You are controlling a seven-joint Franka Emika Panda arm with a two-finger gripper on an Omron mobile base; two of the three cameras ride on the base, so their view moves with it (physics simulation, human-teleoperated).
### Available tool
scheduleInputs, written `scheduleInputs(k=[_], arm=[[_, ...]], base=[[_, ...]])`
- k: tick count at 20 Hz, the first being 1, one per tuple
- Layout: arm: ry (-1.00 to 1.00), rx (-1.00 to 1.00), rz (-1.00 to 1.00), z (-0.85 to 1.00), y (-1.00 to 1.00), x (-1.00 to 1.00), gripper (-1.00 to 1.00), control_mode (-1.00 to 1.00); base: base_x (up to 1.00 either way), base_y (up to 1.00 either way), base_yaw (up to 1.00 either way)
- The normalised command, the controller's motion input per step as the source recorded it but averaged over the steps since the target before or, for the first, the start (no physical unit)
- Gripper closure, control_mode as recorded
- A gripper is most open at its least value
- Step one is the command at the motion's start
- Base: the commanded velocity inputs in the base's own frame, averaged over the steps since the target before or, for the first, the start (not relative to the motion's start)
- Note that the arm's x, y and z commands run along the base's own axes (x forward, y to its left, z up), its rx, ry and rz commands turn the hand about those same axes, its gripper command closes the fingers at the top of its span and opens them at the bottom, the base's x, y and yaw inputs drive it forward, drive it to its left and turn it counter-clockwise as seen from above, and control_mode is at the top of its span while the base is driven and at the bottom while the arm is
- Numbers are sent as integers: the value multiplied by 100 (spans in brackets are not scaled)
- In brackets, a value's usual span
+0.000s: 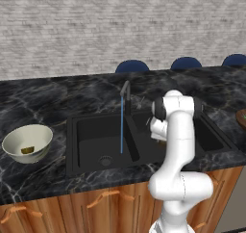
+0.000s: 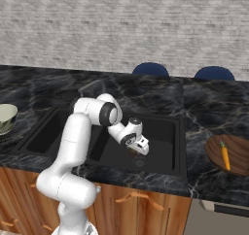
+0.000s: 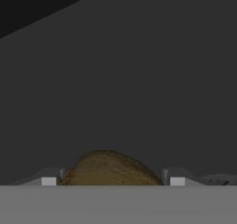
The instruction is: Pick the kiwis from the sink and place them in one bowl. Place the carrot in the other bowl. Then turn off the sink faucet.
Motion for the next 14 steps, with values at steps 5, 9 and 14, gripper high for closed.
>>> scheduleInputs(k=[5, 9, 14], arm=[[0, 0, 0, 69, 0, -20, 100, -100], [-4, 0, 0, 64, 0, -37, 100, -100], [-5, 0, 0, 66, 0, -44, 100, -100]], base=[[0, 0, 0], [0, 0, 0], [0, 0, 0]])
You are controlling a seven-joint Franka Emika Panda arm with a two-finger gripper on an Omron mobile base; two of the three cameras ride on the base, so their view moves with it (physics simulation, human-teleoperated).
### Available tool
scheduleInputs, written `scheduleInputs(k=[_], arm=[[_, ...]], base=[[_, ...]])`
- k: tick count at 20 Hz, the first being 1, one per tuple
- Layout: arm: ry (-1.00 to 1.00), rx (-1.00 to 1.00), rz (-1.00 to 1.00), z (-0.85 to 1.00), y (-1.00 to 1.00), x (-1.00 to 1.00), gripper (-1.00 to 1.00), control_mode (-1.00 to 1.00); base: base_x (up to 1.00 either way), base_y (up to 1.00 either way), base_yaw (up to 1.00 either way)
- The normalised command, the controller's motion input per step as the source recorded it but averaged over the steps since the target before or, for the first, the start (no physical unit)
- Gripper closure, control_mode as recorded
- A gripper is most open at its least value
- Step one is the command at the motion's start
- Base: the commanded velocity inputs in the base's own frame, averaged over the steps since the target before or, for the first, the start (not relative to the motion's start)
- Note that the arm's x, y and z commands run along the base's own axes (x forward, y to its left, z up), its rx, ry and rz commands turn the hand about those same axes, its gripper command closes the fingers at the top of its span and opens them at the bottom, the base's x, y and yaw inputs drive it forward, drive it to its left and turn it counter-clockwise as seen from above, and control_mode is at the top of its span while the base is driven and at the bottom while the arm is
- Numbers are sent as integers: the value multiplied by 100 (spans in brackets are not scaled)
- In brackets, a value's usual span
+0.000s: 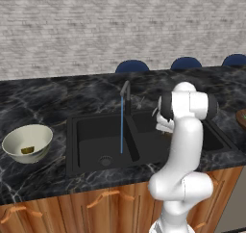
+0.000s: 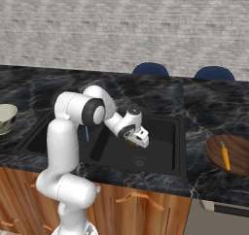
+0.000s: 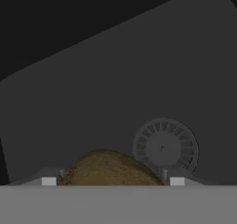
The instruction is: Pick the kiwis from the sink and place them in one bowl. Place the carrot in the other bowl. Then turn off the sink faucet.
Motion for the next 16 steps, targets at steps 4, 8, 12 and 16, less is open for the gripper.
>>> scheduleInputs(k=[4, 8, 12, 16], arm=[[-4, -1, 1, 64, 1, -42, 100, -100], [-9, -3, 2, 60, 8, -44, 100, -100], [-6, -4, 2, 55, 12, -43, 100, -100], [-3, -5, 1, 47, 15, -43, 100, -100]], base=[[0, 0, 0], [0, 0, 0], [0, 0, 0], [0, 0, 0]])
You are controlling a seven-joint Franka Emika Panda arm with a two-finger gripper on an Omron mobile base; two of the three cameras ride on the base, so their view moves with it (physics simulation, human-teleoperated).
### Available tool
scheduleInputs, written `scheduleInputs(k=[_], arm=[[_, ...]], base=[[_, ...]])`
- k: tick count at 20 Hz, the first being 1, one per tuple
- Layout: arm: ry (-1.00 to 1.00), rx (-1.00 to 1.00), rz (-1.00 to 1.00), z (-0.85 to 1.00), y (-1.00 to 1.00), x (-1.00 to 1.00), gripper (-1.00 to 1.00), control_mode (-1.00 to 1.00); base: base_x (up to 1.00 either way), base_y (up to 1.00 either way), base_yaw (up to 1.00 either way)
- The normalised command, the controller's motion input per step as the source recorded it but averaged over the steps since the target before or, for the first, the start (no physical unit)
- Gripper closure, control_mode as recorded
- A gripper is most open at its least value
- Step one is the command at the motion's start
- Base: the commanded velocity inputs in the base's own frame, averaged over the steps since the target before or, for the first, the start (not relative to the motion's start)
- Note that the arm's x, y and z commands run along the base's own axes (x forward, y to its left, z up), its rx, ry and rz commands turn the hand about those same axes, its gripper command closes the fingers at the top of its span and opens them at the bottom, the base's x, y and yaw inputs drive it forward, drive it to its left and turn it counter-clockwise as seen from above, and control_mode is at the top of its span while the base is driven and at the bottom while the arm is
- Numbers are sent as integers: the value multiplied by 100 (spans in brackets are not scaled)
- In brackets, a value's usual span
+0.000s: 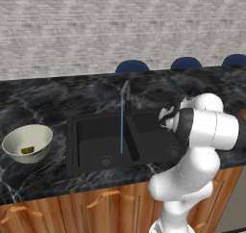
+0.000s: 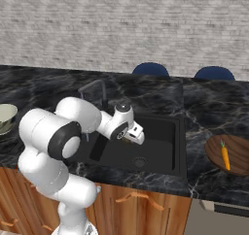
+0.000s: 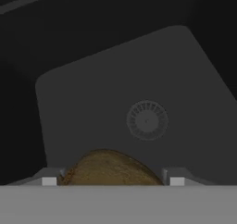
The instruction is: Pick the kiwis from the sink and place them in one bowl. Place the carrot in the other bowl. Then turn off the sink faucet.
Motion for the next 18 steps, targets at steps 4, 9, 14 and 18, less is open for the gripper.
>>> scheduleInputs(k=[4, 9, 14, 18], arm=[[-4, -4, 1, 53, 13, -44, 100, -100], [-3, 0, 0, 60, 3, -41, 100, -100], [-2, 0, 0, 50, 9, -38, 100, -100], [0, 0, 0, 46, 16, -37, 100, -100]], base=[[0, 0, 0], [0, 0, 0], [0, 0, 0], [0, 0, 0]])
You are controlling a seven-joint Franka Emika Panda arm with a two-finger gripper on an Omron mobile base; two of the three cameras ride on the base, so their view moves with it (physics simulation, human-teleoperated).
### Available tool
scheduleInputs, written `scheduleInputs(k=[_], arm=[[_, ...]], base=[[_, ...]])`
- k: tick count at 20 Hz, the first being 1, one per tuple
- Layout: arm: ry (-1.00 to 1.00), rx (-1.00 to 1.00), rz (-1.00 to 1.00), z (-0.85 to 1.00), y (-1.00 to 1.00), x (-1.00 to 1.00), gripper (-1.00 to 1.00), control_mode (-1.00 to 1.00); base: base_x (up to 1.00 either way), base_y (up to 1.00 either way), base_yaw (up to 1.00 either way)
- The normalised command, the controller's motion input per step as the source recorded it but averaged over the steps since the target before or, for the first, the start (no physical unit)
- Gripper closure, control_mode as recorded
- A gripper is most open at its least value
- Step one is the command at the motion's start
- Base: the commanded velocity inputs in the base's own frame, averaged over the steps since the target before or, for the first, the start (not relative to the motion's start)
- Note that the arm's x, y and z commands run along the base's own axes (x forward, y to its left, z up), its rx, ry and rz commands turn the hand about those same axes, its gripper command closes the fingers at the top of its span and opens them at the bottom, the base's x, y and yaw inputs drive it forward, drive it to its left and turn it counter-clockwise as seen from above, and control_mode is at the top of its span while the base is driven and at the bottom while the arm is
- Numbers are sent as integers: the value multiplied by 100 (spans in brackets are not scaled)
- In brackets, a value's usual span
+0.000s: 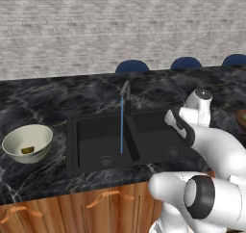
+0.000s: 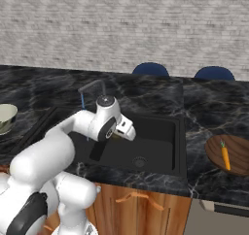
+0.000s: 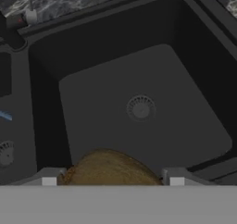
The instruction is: Pick the kiwis from the sink and place them in one bowl. Place the carrot in the other bowl. Then turn off the sink faucet.
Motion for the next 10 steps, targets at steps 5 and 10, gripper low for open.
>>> scheduleInputs(k=[5, 10], arm=[[0, 0, 0, 38, 19, -39, 100, -100], [0, 0, 0, 31, 25, -43, 100, -100]], base=[[0, 0, 0], [0, 0, 0]])
